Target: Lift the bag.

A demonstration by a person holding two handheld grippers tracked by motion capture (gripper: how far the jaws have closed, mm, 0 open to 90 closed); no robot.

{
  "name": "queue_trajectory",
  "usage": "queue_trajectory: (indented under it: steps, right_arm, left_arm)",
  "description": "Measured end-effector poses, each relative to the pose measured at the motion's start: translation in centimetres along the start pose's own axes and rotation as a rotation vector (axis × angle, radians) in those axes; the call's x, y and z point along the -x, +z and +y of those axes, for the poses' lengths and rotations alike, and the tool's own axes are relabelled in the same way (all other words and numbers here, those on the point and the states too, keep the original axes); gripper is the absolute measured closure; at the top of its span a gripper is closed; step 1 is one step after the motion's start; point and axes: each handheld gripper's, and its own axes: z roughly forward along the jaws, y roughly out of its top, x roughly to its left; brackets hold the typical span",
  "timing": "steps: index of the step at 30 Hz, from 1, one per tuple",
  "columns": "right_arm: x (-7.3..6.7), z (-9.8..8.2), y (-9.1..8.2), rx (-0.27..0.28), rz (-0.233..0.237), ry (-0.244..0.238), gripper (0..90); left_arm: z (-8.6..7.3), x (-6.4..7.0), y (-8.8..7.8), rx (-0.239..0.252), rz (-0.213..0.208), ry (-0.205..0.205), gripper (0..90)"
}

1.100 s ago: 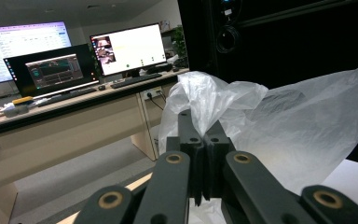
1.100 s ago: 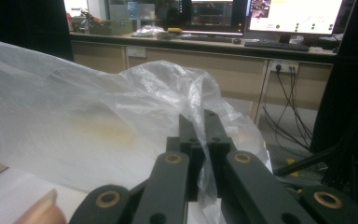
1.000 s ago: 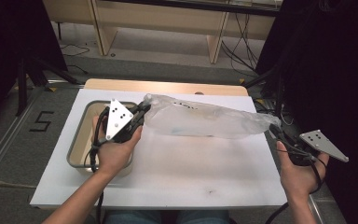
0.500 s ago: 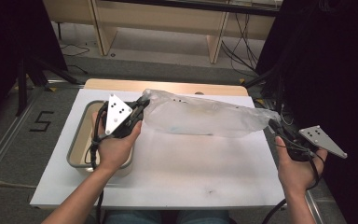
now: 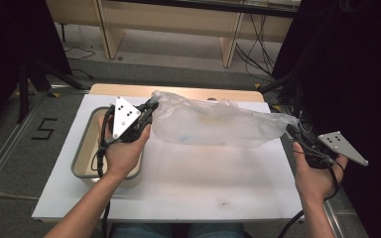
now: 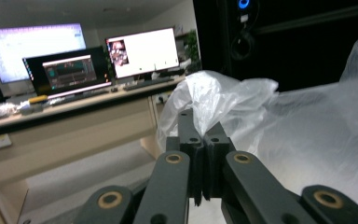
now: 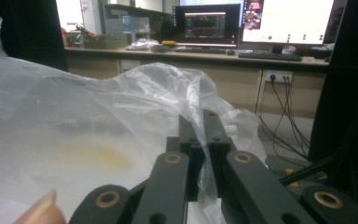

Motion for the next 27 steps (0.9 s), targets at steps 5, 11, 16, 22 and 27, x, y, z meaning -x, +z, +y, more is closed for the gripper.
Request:
queue_trajectory:
  steps: [5, 11, 16, 22, 27]
  right_arm:
    - [-0.1, -1.0, 1.5, -0.031, -0.011, -0.013, 89.6]
    - [-0.2, -2.6, 3.8, -0.095, -0.023, -0.014, 89.5]
    - [0.0, -4.0, 5.3, -0.151, -0.036, -0.015, 89.5]
    - [0.0, -5.2, 6.3, -0.202, -0.035, -0.020, 89.3]
    - [0.0, -5.7, 6.5, -0.227, -0.029, -0.014, 89.0]
  left_arm:
    - [-1.4, -0.5, 1.6, -0.064, 0.006, 0.001, 88.8]
    - [-2.9, -0.9, 3.7, -0.147, 0.020, 0.015, 88.6]
    - [-3.7, -1.4, 4.8, -0.206, 0.028, 0.009, 88.1]
    - [-4.3, -1.4, 5.5, -0.251, 0.019, 0.006, 86.6]
    - [-4.7, -1.4, 6.0, -0.301, 0.005, 0.011, 82.6]
